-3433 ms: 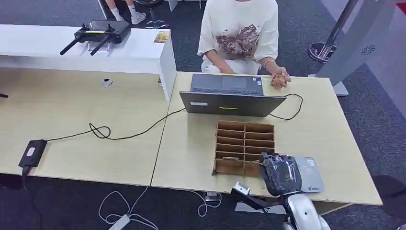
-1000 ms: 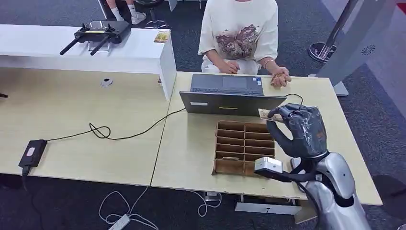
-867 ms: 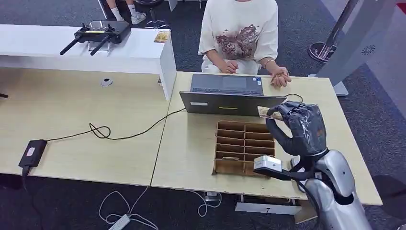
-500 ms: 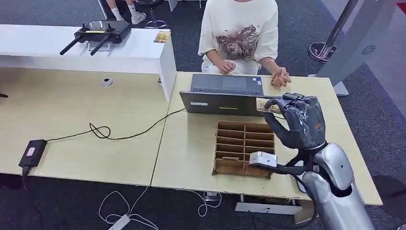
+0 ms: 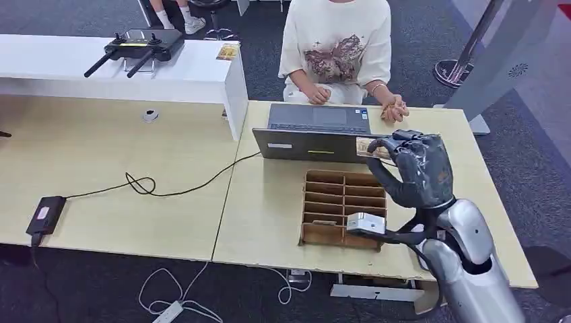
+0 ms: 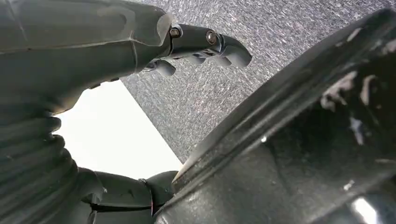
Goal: Pass the card to the sensor for recognition and then transmit it.
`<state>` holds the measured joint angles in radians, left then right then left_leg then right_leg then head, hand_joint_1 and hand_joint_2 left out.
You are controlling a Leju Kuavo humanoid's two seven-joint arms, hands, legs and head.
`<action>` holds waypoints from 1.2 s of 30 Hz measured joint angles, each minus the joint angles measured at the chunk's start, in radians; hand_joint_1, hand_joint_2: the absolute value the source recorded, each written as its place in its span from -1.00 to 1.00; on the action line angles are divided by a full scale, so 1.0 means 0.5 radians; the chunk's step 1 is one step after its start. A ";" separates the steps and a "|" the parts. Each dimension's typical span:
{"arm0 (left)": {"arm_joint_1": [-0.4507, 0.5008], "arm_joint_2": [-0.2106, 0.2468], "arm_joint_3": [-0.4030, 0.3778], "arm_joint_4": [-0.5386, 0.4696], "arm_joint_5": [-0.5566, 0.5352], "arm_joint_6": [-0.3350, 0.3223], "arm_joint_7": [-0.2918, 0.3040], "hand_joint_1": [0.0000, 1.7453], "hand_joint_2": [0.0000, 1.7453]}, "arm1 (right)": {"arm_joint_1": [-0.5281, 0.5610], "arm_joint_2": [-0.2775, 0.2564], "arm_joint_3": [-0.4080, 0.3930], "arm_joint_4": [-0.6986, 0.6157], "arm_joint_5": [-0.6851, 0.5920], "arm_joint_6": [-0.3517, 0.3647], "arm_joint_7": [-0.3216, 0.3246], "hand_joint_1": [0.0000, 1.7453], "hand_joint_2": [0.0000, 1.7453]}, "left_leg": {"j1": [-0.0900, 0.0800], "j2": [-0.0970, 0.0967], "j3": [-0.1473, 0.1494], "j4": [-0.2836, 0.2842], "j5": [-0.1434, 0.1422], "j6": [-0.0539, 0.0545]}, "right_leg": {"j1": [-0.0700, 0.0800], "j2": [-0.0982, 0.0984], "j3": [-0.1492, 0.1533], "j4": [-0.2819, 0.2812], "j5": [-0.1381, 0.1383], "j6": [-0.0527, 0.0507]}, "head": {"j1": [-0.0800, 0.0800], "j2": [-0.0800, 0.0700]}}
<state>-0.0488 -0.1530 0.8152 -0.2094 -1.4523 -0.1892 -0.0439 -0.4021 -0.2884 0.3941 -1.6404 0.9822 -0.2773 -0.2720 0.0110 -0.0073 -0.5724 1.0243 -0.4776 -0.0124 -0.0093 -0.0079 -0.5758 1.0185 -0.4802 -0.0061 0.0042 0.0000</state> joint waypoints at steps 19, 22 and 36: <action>-0.002 0.004 -0.053 0.000 -0.040 -0.021 -0.037 -1.00 1.00 | -0.500 0.052 0.094 0.440 0.170 0.021 0.155 1.00 1.00 | 0.000 -0.001 0.000 0.000 0.003 -0.001 | 0.000 0.000 0.000 0.001 0.002 0.000 | 0.000 0.000; -0.002 0.004 -0.061 0.000 -0.049 -0.023 -0.040 -1.00 1.00 | -0.547 0.070 0.096 0.488 0.200 0.026 0.183 1.00 1.00 | 0.000 -0.001 0.000 0.000 0.003 -0.001 | 0.000 0.000 0.000 0.001 0.002 0.000 | 0.000 0.000; -0.007 0.011 -0.097 0.000 -0.050 -0.050 -0.053 -1.00 1.00 | -1.004 0.258 0.149 1.044 0.215 0.333 0.252 1.00 1.00 | 0.000 -0.001 0.000 0.000 0.006 -0.004 | 0.000 0.001 -0.001 0.002 0.005 -0.001 | 0.000 0.000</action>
<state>-0.0524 -0.1472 0.7668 -0.2094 -1.4771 -0.2140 -0.0702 -0.9042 -0.1594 0.4685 -1.1184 1.0898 -0.1110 -0.1461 0.0111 -0.0076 -0.5726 1.0245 -0.4746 -0.0145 -0.0093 -0.0075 -0.5763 1.0196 -0.4777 -0.0065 0.0042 0.0000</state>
